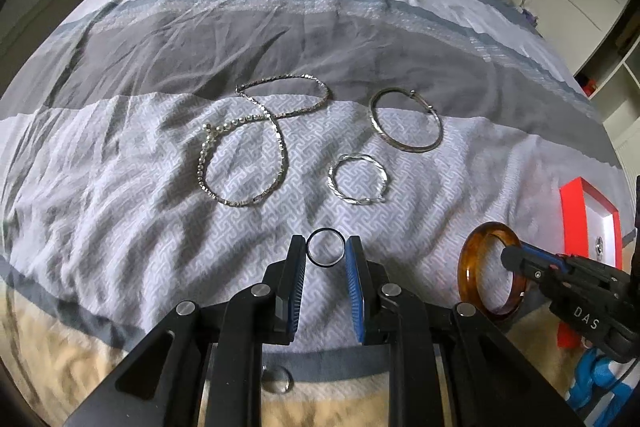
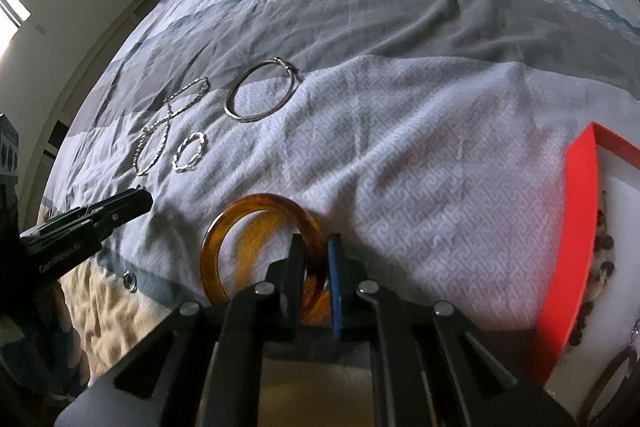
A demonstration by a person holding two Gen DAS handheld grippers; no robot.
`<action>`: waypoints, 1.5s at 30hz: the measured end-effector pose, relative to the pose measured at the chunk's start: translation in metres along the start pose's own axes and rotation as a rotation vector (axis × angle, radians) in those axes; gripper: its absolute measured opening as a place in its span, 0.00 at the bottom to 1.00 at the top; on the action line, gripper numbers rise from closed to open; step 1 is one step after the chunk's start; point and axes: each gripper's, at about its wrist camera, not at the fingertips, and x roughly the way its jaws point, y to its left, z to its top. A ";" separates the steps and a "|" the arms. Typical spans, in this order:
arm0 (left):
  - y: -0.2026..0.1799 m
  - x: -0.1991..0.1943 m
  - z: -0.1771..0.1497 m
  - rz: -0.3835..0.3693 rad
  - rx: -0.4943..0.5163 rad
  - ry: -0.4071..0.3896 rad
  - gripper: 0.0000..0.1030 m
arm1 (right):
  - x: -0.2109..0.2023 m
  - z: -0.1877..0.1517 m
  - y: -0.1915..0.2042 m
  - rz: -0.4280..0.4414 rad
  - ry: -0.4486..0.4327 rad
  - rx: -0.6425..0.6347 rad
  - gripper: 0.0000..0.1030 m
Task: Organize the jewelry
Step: 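Carry the ring and amber bangle into the red box and release them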
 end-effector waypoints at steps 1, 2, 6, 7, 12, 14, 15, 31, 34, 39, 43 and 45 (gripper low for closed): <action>-0.001 -0.002 -0.001 0.001 0.003 -0.002 0.19 | -0.005 -0.002 0.001 0.002 -0.007 -0.002 0.09; -0.003 -0.006 -0.002 0.000 0.006 -0.005 0.19 | -0.009 -0.003 0.000 0.004 -0.012 -0.002 0.09; -0.014 -0.017 -0.005 -0.005 0.022 -0.015 0.19 | -0.031 -0.007 -0.003 0.014 -0.046 0.010 0.09; -0.017 -0.021 -0.006 -0.007 0.027 -0.018 0.19 | -0.036 -0.008 -0.004 0.015 -0.055 0.014 0.09; -0.040 -0.041 -0.007 -0.022 0.058 -0.041 0.19 | -0.071 -0.015 -0.017 0.008 -0.101 0.036 0.09; -0.052 -0.049 -0.008 -0.034 0.069 -0.047 0.19 | -0.082 -0.019 -0.025 0.000 -0.111 0.048 0.09; -0.058 -0.052 -0.009 -0.042 0.074 -0.048 0.19 | -0.089 -0.021 -0.030 -0.007 -0.117 0.053 0.09; -0.215 -0.052 -0.025 -0.224 0.262 -0.027 0.19 | -0.173 -0.071 -0.171 -0.220 -0.177 0.220 0.09; -0.242 -0.046 -0.030 -0.253 0.294 -0.015 0.19 | -0.172 -0.071 -0.189 -0.239 -0.178 0.224 0.09; -0.284 -0.028 -0.045 -0.297 0.358 0.028 0.19 | -0.163 -0.062 -0.213 -0.245 -0.185 0.225 0.09; -0.309 -0.008 -0.055 -0.305 0.392 0.065 0.19 | -0.150 -0.051 -0.227 -0.244 -0.183 0.217 0.10; -0.318 0.002 -0.059 -0.299 0.412 0.075 0.19 | -0.145 -0.047 -0.232 -0.241 -0.181 0.216 0.10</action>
